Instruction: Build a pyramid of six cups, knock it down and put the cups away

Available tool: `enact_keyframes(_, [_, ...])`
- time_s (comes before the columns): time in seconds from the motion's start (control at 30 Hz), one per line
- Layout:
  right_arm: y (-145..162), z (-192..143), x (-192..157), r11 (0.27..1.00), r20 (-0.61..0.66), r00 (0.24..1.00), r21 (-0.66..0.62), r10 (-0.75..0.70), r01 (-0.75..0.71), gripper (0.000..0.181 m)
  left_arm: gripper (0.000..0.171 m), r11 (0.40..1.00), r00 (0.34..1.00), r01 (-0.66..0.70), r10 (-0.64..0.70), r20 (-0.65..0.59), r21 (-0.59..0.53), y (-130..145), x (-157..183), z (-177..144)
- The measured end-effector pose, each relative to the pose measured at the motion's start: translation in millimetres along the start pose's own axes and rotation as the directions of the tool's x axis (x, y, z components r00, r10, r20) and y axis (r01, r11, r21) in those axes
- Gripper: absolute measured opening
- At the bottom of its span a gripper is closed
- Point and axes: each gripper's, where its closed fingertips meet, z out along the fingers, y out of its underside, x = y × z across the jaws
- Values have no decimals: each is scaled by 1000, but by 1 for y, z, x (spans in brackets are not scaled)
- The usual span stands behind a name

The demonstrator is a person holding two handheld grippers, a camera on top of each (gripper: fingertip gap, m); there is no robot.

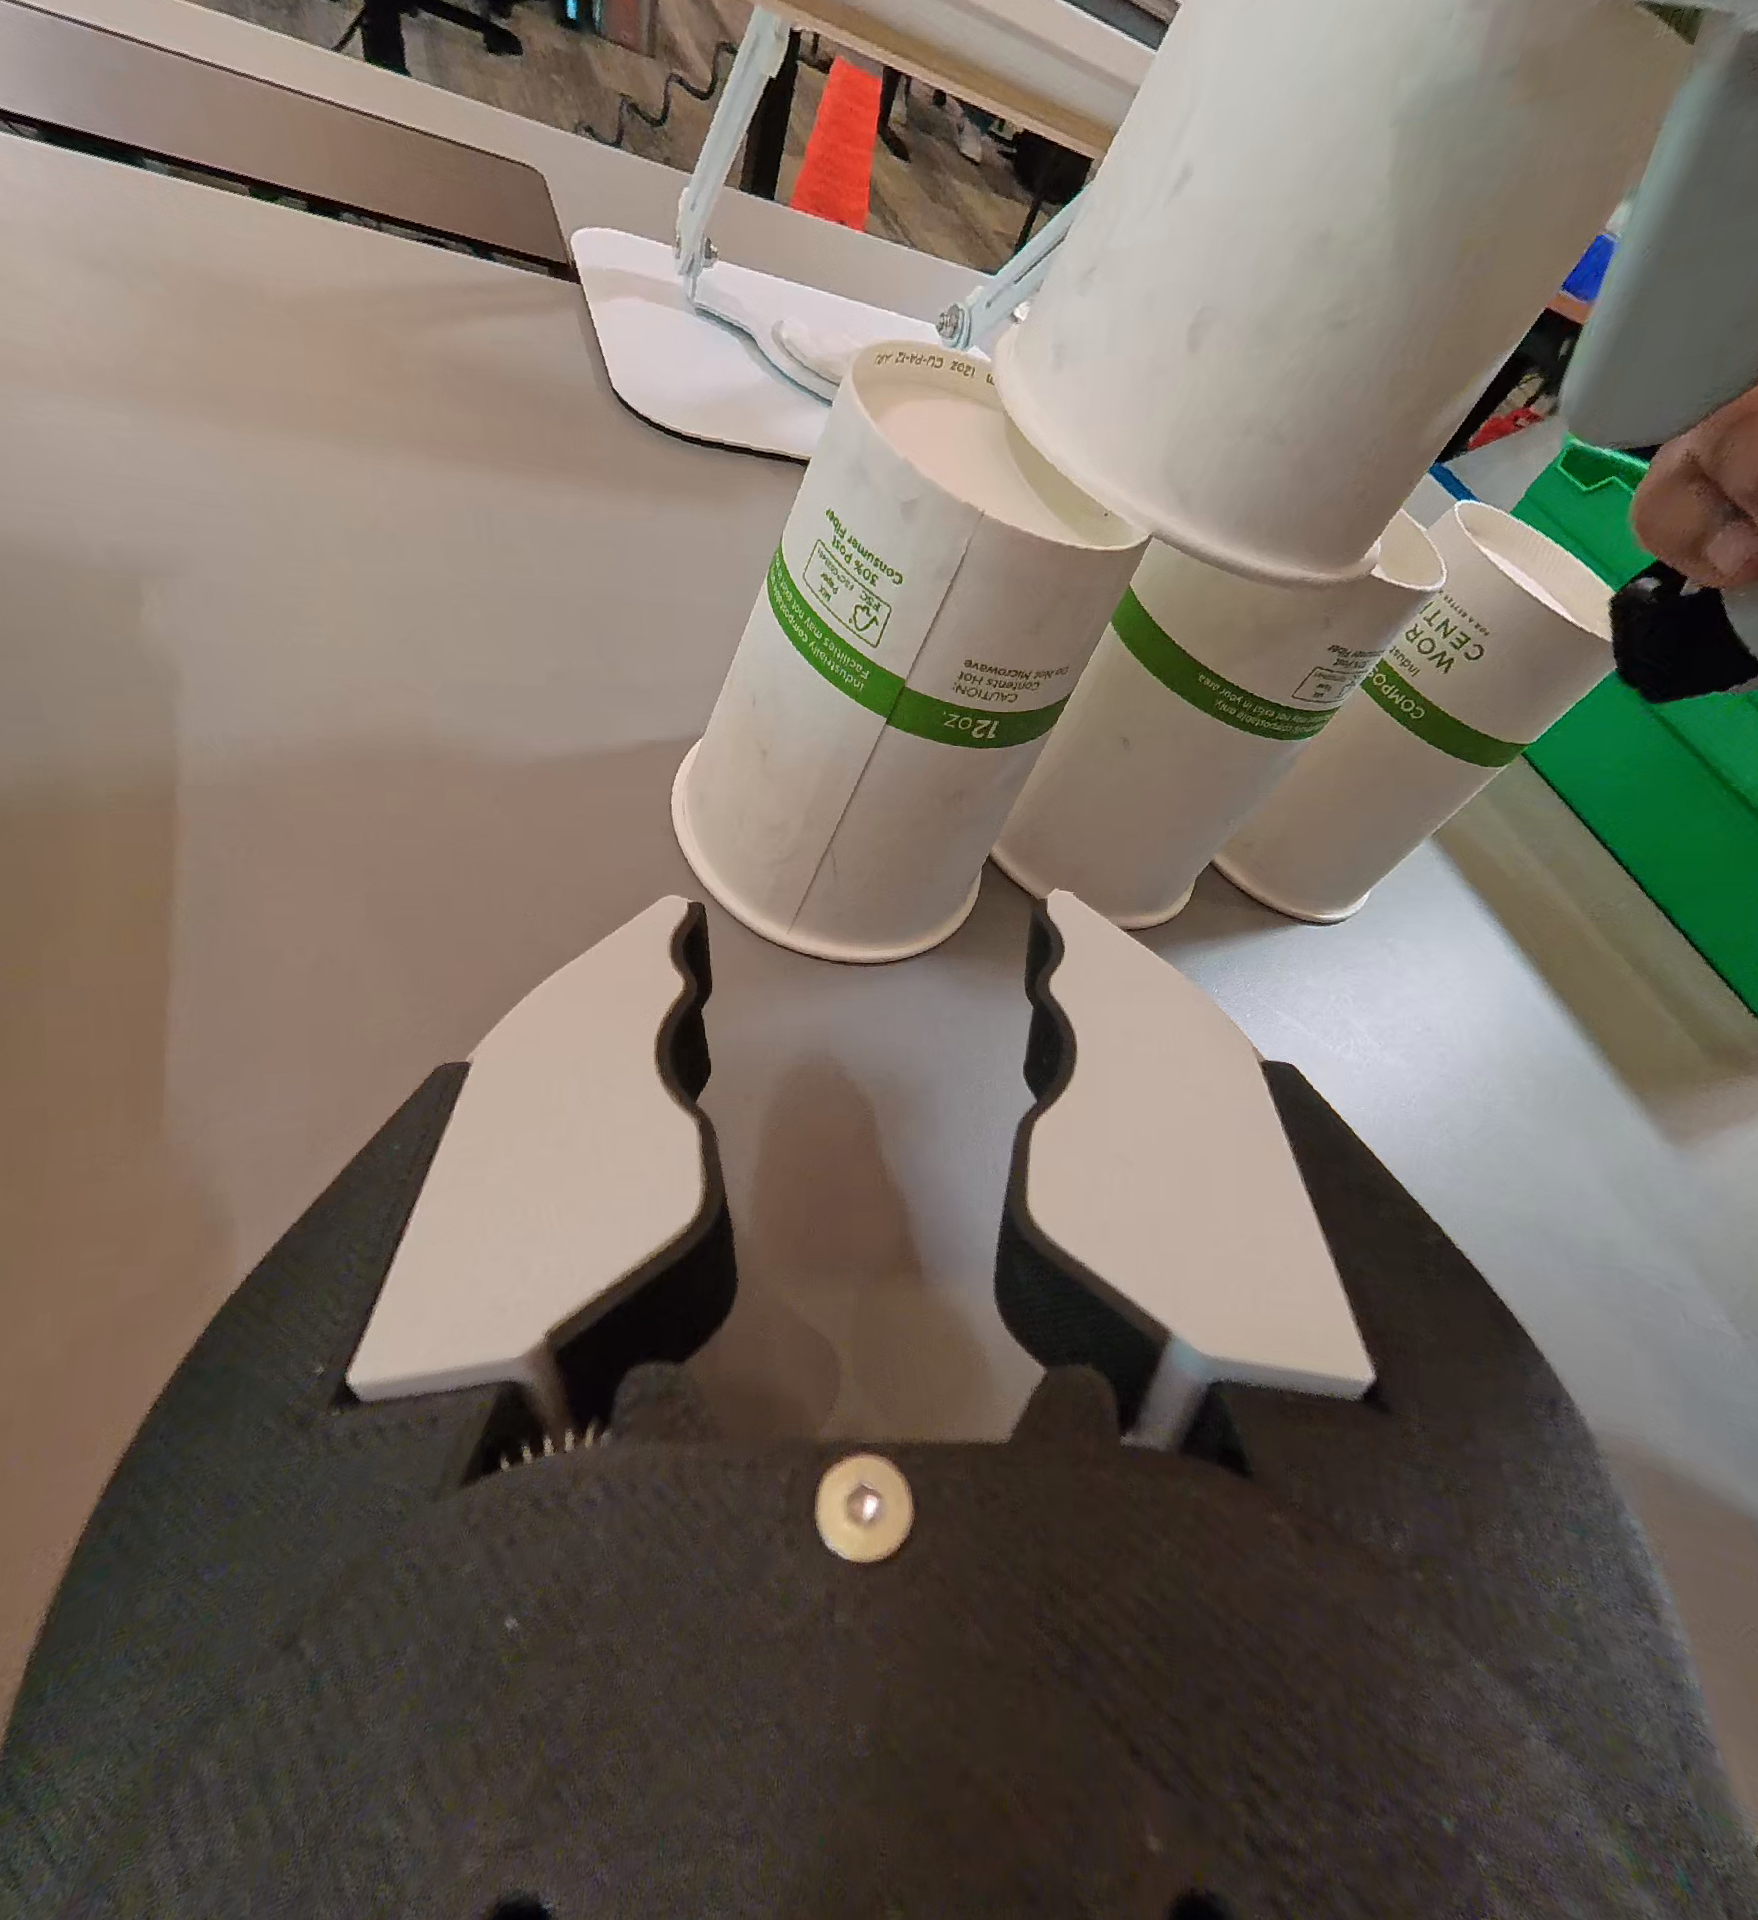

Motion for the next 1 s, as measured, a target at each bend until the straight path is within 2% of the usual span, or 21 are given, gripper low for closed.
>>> enact_keyframes(0.17, [-23, -19, 15, 997, 3, 999, 62, 46, -46, 91, 60, 1000, 1000, 11, -11, -5, -6, 1, -1, 1])
enact_keyframes(0.33, [-51, -54, 36, 982, -12, 994, 161, 106, -103, 89, 60, 1000, 1000, -12, 12, 1, -6, 1, 1, 1])
enact_keyframes(0.5, [-62, -91, 28, 975, -23, 996, 204, 92, -85, 89, 59, 976, 976, -216, 216, -14, 19, -15, -5, 0])
enact_keyframes(0.6, [-39, -104, -2, 979, 28, 994, 173, 105, -108, 86, 58, 961, 966, -255, 258, -13, 106, -45, -9, -16])
enact_keyframes(0.7, [10, -112, -60, 964, 195, 963, 151, 187, -218, 85, 59, 938, 960, -279, 274, 52, 205, -91, -24, -47])
enact_keyframes(0.73, [32, -115, -79, 962, 230, 952, 137, 203, -238, 84, 58, 937, 959, -285, 277, 66, 201, -105, -31, -59])
enact_keyframes(0.77, [55, -117, -94, 962, 246, 945, 114, 214, -248, 83, 51, 945, 958, -285, 279, 59, 159, -114, -38, -71])
enact_keyframes(0.83, [82, -120, -122, 962, 311, 920, 59, 237, -267, 85, 51, 965, 966, -259, 258, 29, 47, -127, -52, -94])
enact_keyframes(0.9, [76, -122, -139, 963, 385, 895, 53, 224, -264, 84, 50, 968, 967, -251, 252, 27, -21, -133, -68, -116])
enact_keyframes(1.0, [79, -118, -147, 978, 385, 911, 79, 147, -191, 77, 27, 952, 933, -305, 301, 197, -12, -143, -116, -142])
